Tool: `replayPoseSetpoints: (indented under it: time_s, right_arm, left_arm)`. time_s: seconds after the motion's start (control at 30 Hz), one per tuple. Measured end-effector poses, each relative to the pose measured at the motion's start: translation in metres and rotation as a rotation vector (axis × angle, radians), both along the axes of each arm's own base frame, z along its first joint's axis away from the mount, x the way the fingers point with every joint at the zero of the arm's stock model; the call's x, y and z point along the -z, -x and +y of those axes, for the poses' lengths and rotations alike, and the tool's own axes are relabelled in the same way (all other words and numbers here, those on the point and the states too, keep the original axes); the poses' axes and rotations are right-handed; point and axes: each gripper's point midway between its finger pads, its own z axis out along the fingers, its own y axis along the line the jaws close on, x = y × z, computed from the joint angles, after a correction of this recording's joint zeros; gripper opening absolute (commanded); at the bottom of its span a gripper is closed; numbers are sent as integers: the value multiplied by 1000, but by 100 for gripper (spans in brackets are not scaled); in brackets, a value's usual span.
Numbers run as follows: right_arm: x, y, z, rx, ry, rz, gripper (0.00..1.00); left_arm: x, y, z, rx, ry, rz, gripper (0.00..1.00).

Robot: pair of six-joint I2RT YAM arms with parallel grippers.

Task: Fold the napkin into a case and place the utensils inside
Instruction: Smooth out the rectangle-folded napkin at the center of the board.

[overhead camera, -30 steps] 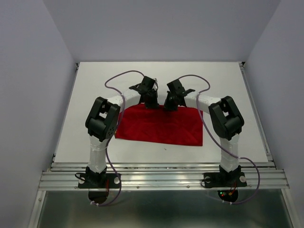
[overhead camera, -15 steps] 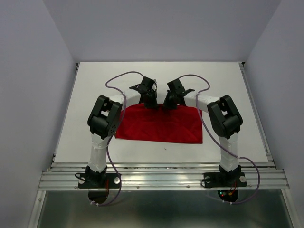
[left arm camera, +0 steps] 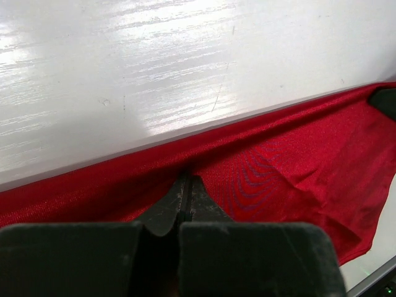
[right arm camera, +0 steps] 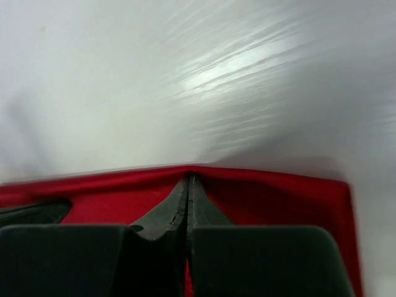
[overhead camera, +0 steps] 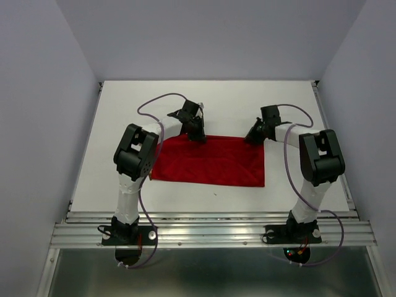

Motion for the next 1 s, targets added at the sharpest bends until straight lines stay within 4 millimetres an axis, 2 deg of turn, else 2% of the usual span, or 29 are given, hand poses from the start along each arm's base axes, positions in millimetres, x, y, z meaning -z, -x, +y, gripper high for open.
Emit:
replayPoseSetpoints:
  time_s: [0.2, 0.37, 0.5, 0.77, 1.0]
  right_arm:
    - [1, 7, -40, 66, 13, -2, 1]
    - [2, 9, -51, 75, 24, -3, 1]
    - [2, 9, -52, 60, 34, -9, 1]
    - [4, 10, -53, 49, 28, -28, 1]
    - [3, 8, -65, 67, 30, -37, 1]
  left_arm:
    - [0, 0, 0, 3, -2, -2, 0]
    - [0, -1, 3, 4, -10, -1, 0]
    - [0, -9, 16, -23, -9, 3, 0]
    - [0, -37, 66, -137, -12, 4, 0]
    - [0, -48, 118, -242, -43, 7, 0]
